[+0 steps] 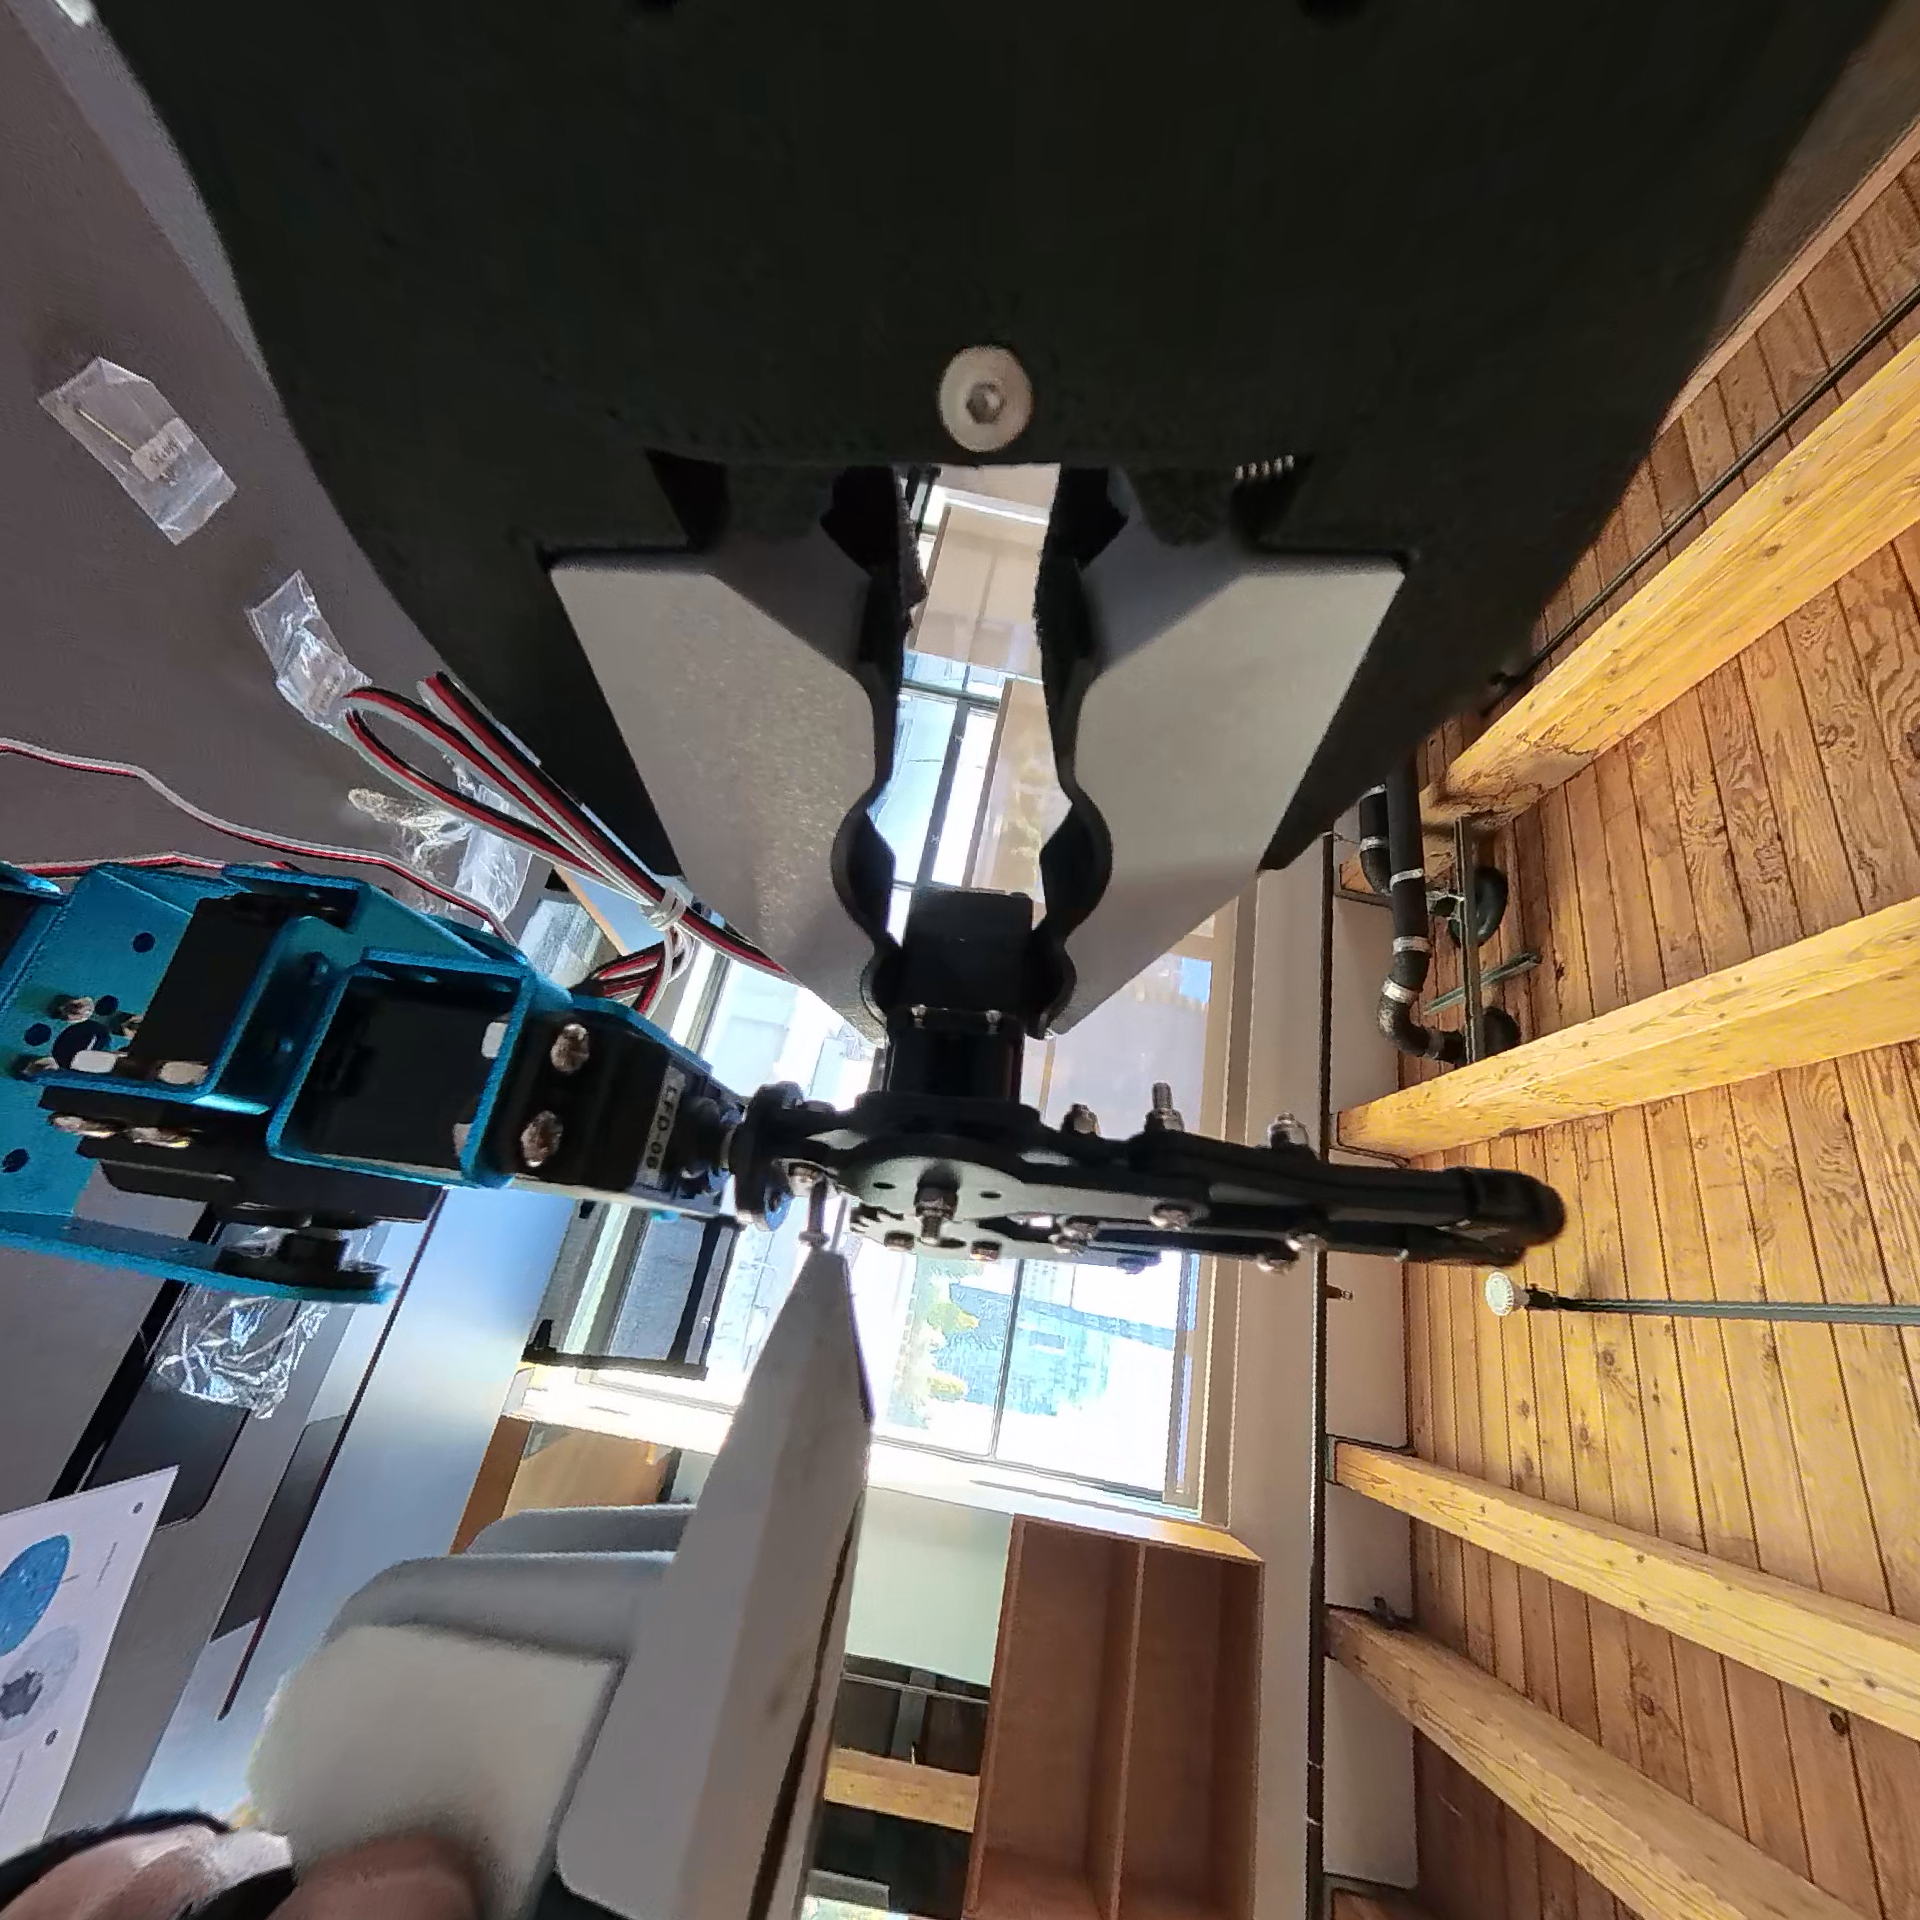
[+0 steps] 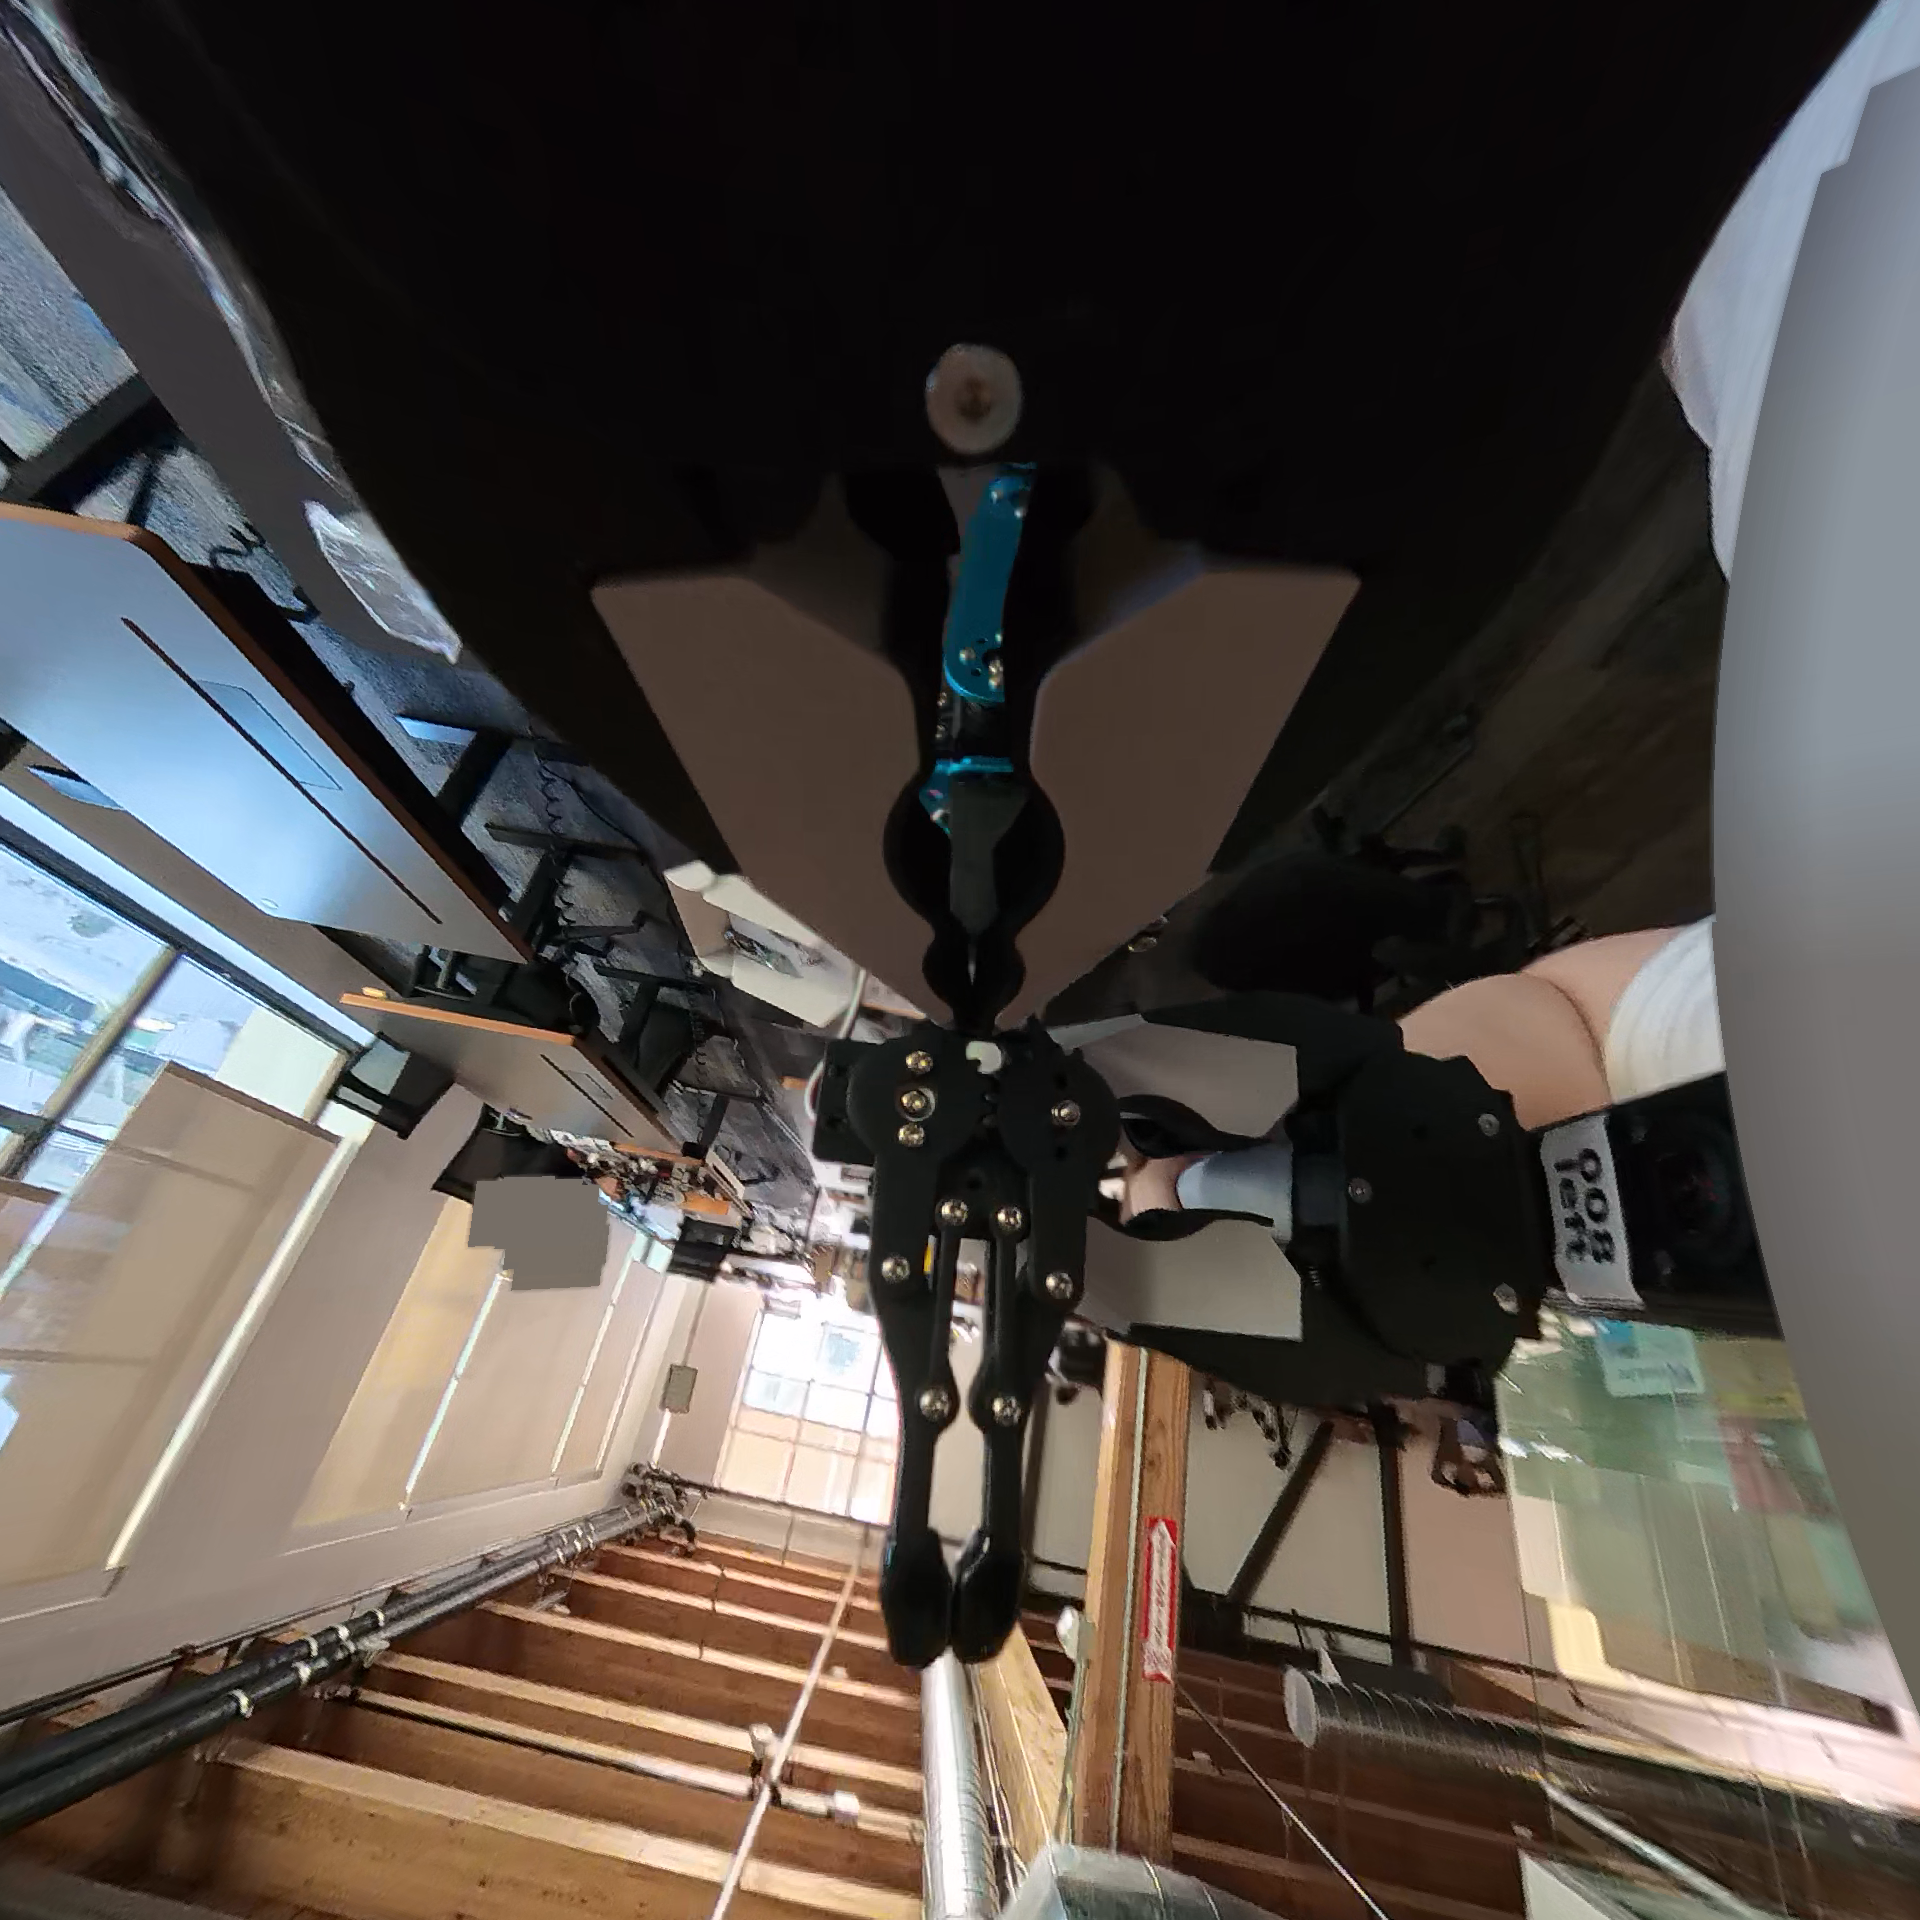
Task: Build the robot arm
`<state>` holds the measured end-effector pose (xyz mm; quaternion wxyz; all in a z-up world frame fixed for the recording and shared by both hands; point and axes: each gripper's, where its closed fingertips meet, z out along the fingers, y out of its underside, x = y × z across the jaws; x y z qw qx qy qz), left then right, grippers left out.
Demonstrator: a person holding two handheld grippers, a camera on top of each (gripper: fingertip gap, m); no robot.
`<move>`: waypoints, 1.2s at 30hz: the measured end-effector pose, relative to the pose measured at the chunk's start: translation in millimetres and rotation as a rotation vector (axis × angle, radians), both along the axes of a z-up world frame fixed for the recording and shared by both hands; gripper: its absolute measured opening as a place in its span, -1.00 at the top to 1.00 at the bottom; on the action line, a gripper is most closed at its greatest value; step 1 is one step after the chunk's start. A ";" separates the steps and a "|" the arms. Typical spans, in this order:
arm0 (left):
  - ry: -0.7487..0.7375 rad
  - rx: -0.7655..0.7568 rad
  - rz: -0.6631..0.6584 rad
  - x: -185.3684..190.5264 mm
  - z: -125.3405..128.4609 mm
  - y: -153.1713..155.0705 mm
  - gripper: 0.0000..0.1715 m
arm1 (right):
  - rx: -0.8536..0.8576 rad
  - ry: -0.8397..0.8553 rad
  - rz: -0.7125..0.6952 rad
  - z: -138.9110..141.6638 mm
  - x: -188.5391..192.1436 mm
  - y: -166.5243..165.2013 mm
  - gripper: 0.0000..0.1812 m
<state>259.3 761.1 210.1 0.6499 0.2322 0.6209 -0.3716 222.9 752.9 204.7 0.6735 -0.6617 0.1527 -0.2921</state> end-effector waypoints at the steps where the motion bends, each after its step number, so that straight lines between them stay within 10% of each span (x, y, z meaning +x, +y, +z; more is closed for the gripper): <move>1: -0.008 0.002 0.001 -0.3 0.2 0.0 0.74 | 0.031 -0.004 0.023 3.6 -3.0 -0.6 1.00; 36: 0.008 -0.016 0.001 -0.1 -0.4 2.2 0.74 | -0.104 -0.058 -0.125 -1.2 0.1 4.0 1.00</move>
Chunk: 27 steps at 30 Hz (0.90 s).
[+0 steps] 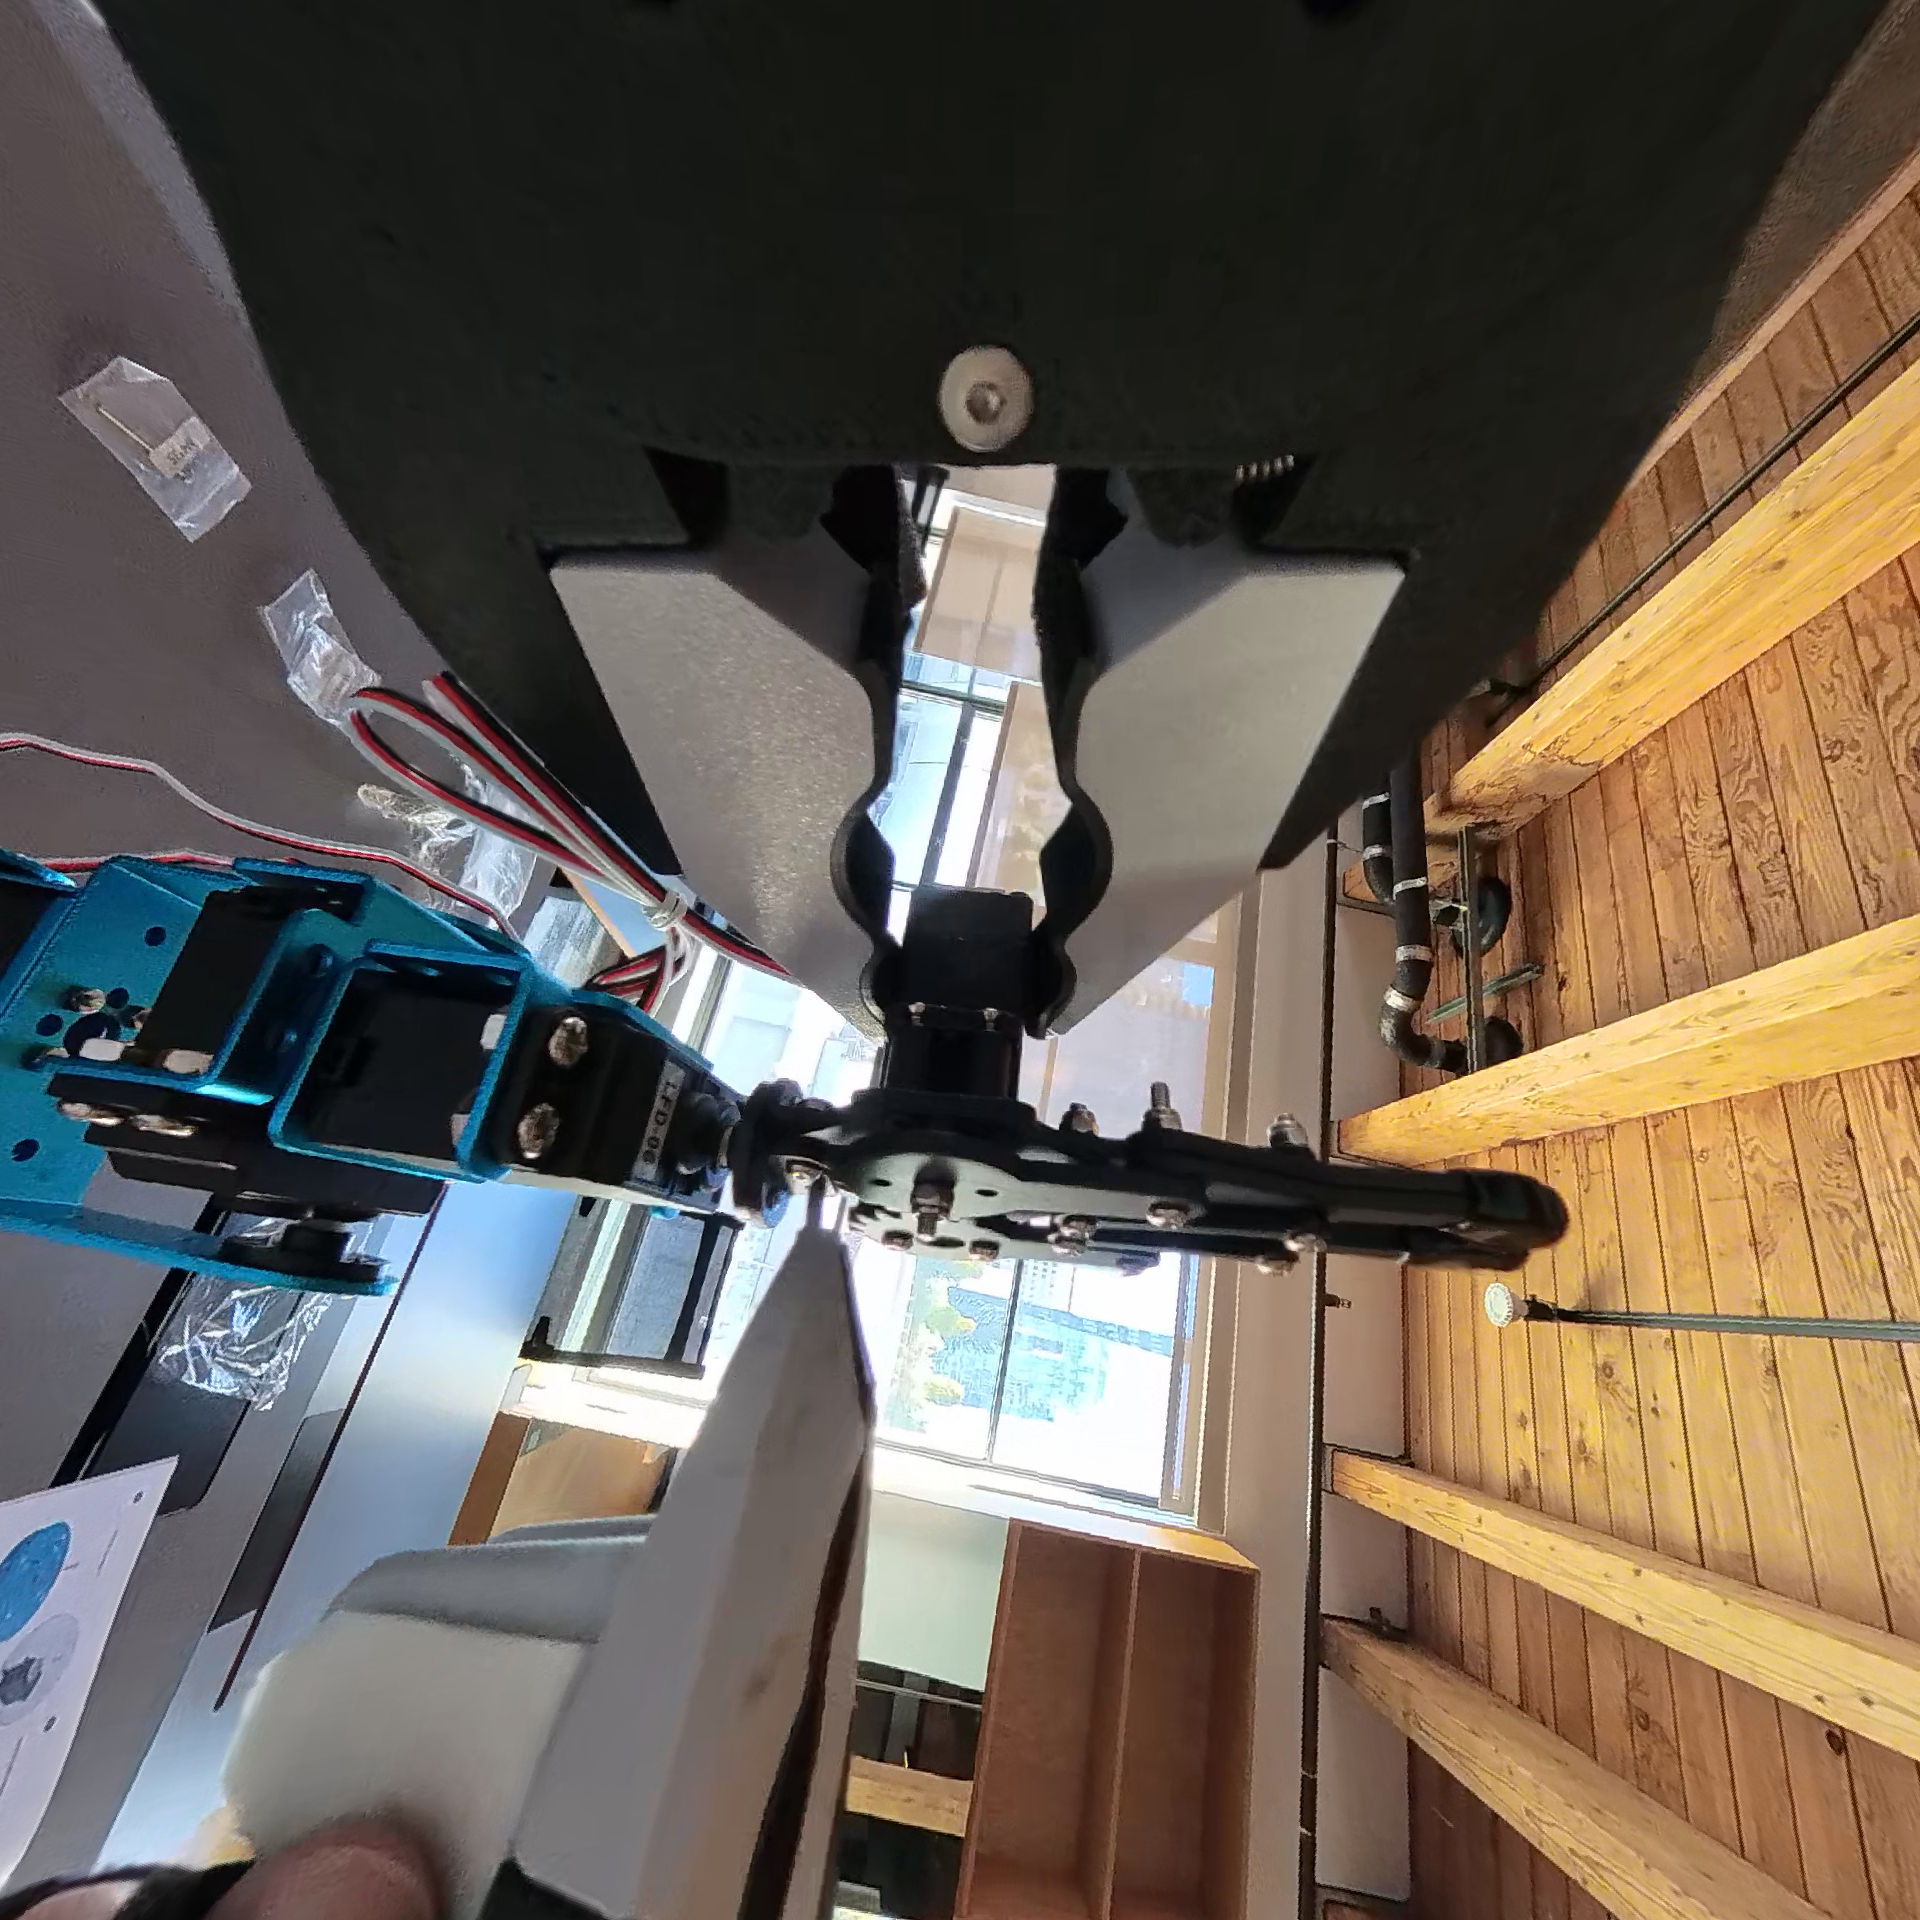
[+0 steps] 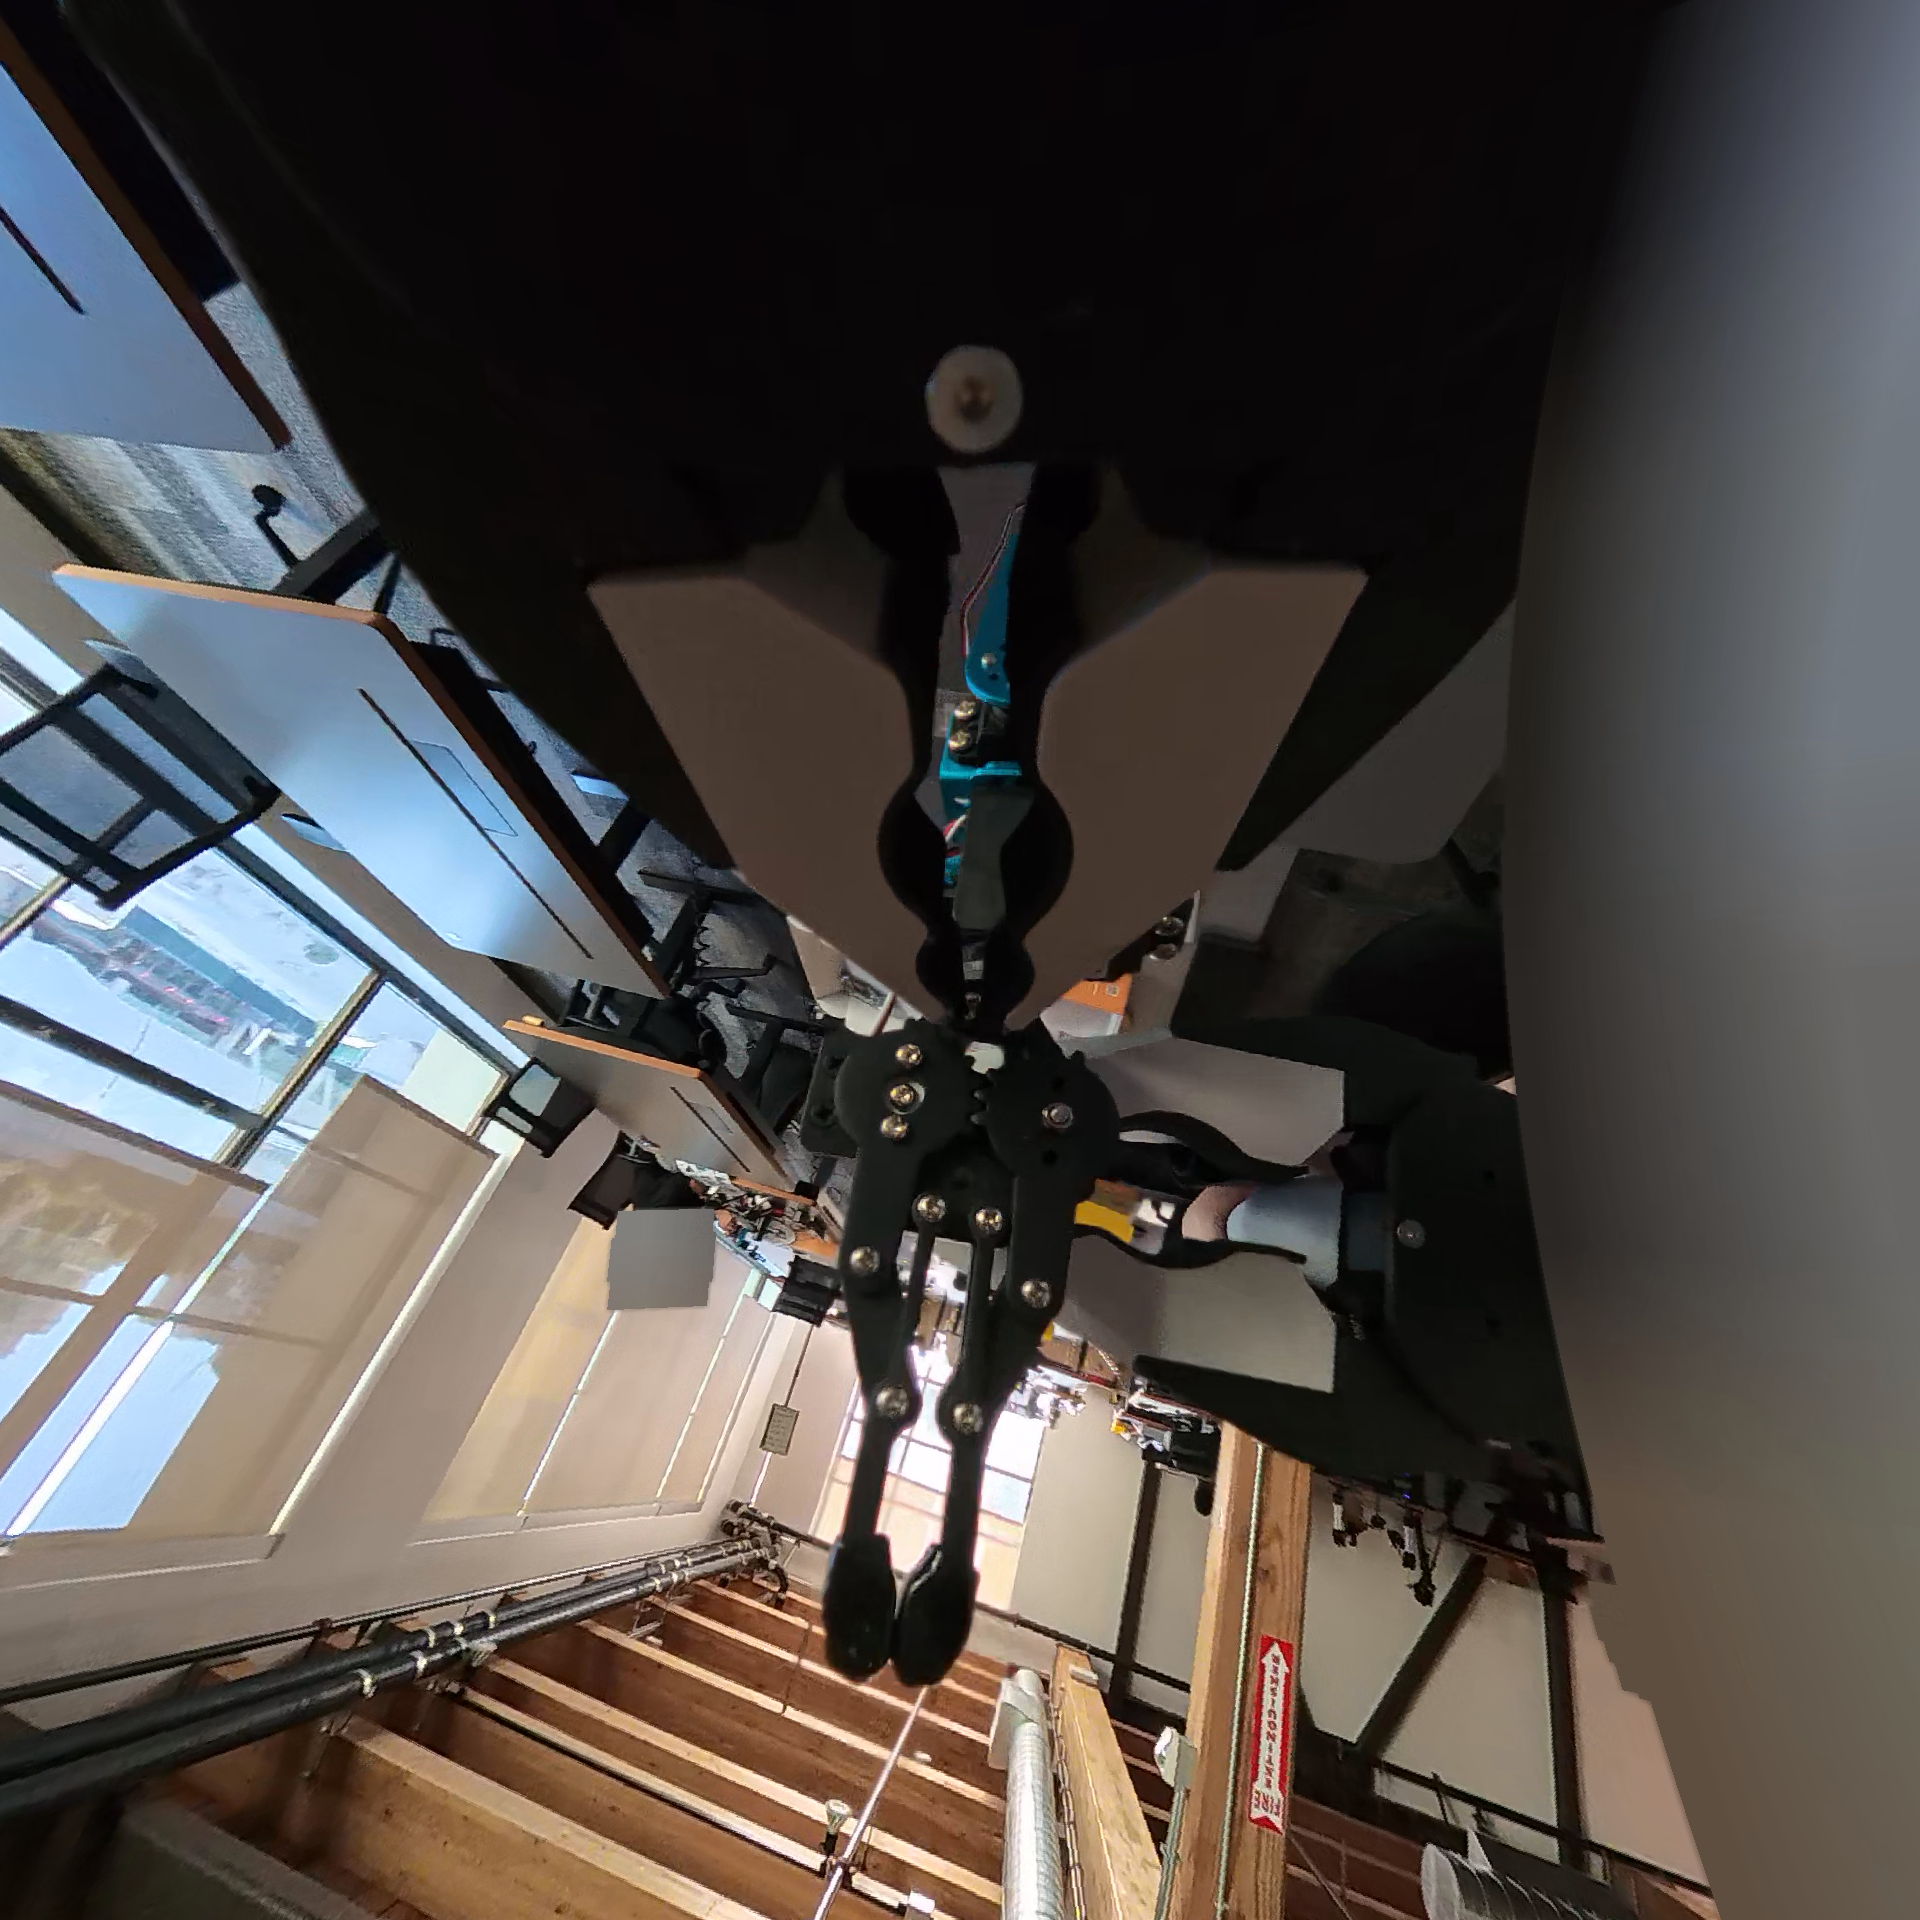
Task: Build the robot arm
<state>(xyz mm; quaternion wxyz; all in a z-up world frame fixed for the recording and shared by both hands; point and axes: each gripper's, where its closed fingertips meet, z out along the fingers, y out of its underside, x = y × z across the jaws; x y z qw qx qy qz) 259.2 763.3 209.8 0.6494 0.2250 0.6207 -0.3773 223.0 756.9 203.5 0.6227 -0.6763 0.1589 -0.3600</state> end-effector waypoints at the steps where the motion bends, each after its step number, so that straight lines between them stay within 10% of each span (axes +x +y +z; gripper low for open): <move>1: -0.002 -0.008 -0.002 0.5 0.1 0.1 0.74 | 0.000 0.002 -0.001 0.5 1.0 -0.5 1.00; 27: -0.027 0.025 0.035 -2.3 0.3 -2.9 0.75 | 0.055 0.029 0.021 -1.0 -2.8 -5.5 0.97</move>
